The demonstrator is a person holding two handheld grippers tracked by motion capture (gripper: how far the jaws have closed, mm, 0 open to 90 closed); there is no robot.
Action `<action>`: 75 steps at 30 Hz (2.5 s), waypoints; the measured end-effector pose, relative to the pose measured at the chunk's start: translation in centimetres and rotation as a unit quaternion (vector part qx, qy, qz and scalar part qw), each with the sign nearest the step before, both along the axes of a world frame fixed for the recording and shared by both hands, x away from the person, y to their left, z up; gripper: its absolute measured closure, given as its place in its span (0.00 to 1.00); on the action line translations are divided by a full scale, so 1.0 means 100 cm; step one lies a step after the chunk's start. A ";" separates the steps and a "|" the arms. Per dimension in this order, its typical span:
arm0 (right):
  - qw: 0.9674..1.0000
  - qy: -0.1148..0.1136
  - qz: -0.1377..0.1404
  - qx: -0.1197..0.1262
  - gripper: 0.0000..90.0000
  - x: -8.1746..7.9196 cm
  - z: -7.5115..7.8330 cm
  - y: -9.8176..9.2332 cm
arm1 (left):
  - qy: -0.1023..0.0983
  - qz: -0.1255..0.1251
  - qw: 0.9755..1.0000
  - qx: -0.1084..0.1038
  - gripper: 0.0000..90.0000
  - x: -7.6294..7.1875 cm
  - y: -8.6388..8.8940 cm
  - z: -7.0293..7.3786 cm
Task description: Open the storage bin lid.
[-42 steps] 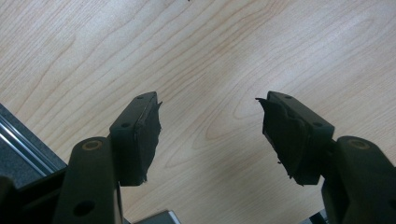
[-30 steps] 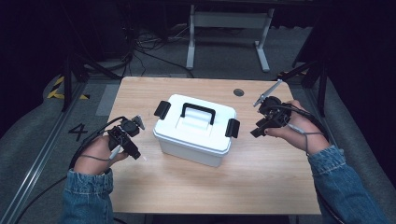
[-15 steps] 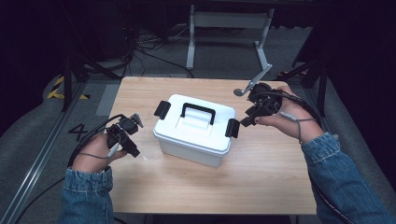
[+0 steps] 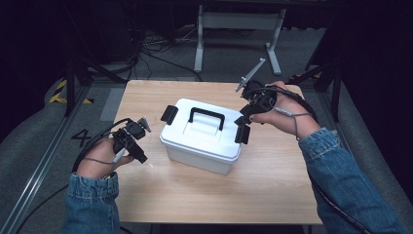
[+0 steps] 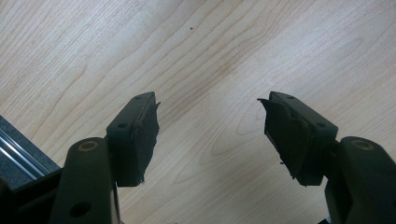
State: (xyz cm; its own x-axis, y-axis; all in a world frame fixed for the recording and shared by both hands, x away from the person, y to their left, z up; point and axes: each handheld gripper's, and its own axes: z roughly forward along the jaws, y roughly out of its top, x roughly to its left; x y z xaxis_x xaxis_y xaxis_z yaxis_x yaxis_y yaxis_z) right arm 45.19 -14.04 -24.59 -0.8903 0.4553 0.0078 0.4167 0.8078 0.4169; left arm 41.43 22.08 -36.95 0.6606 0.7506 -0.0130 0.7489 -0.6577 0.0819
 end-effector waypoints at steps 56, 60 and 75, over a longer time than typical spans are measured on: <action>0.995 0.016 0.091 -0.037 0.92 0.046 -0.042 0.102 | -0.004 -0.021 1.000 0.004 0.41 0.004 -0.007 -0.003; 0.994 0.020 0.100 -0.037 0.93 0.044 -0.042 0.103 | -0.007 -0.021 1.000 0.003 0.41 0.004 -0.006 -0.003; 0.993 0.023 0.110 -0.027 0.94 0.045 -0.035 0.101 | -0.003 -0.019 1.000 -0.002 0.41 0.005 -0.006 -0.004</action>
